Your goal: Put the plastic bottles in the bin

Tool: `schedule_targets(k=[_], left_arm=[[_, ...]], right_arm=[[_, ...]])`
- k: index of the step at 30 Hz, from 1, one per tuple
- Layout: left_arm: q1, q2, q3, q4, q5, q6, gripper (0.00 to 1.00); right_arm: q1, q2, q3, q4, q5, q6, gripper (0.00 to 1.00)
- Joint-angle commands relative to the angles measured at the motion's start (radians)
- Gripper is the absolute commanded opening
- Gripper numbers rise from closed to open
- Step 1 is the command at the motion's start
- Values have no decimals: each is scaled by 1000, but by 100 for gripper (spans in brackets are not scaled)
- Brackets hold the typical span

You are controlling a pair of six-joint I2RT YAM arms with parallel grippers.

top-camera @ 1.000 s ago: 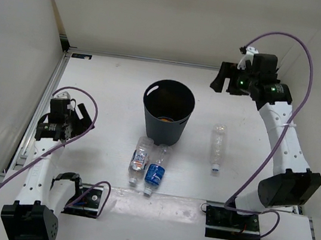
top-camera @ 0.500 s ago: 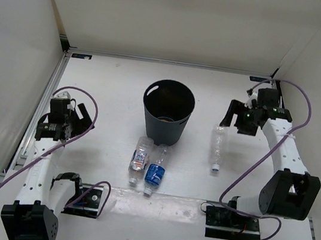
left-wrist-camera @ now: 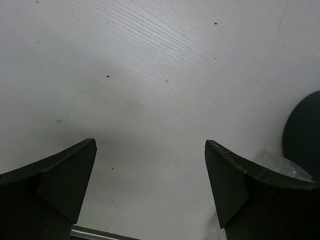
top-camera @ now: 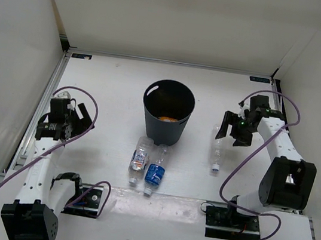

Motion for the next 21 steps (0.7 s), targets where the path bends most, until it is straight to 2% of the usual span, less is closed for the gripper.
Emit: schedule_targets(k=[1, 13, 21], left_arm=[[2, -5, 10, 16, -12, -1, 100], [2, 18, 17, 5, -13, 1, 100], [0, 42, 24, -4, -26, 4, 100]], right_arm=[[11, 18, -1, -15, 0, -25, 89], [51, 118, 25, -28, 13, -32, 86], [52, 239, 113, -51, 17, -54, 85]])
